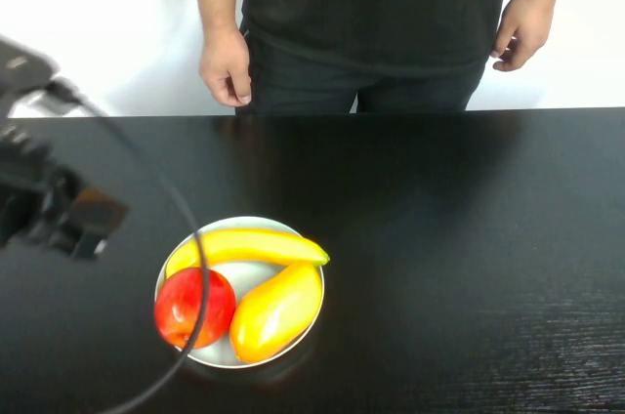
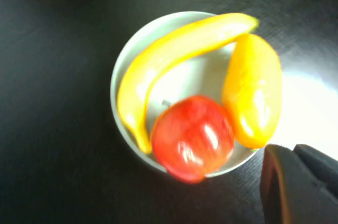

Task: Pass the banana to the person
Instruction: Pick up the banana

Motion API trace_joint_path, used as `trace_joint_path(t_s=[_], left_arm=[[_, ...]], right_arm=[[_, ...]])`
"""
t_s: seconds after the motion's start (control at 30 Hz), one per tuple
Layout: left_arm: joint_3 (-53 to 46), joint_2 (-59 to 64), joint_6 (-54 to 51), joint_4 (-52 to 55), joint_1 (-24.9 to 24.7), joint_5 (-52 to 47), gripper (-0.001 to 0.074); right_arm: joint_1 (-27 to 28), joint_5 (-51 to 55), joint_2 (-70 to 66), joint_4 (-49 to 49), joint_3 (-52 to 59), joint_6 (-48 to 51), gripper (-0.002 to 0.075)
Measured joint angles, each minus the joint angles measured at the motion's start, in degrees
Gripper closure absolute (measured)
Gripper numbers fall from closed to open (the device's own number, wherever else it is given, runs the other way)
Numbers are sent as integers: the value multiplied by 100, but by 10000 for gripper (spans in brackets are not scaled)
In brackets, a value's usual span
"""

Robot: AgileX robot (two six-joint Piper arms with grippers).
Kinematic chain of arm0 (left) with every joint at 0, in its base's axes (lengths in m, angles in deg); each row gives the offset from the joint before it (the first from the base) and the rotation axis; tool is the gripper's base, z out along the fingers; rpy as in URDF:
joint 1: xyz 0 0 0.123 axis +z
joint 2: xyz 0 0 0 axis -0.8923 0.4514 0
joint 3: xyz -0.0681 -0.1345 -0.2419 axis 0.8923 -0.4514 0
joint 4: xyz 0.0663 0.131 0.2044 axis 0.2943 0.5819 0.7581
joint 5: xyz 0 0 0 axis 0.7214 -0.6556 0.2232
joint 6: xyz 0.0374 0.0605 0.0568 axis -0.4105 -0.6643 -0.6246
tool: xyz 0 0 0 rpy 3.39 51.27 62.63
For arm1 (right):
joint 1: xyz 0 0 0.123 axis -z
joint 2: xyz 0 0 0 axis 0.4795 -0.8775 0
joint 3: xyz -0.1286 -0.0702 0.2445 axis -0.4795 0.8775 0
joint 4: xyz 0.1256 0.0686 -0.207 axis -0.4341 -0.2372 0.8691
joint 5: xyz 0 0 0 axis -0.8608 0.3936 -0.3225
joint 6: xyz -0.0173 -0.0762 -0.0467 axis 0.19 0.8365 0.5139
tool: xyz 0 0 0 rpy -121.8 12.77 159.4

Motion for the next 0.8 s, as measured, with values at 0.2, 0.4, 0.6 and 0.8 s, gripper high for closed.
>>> trace_joint_path(t_s=[0.2, 0.4, 0.6, 0.8], left_arm=[[1238, 1594, -1552, -11, -363, -686, 739], [2301, 2788, -1988, 921, -1207, -1088, 739], [2826, 3648, -2098, 1713, -1711, -1141, 735], [2865, 4249, -2376, 1979, -1772, -969, 485]], right_arm=[[0, 0, 0, 0, 0, 0, 733], [0, 0, 0, 0, 0, 0, 733], [0, 0, 0, 0, 0, 0, 733], [0, 0, 0, 0, 0, 0, 733]])
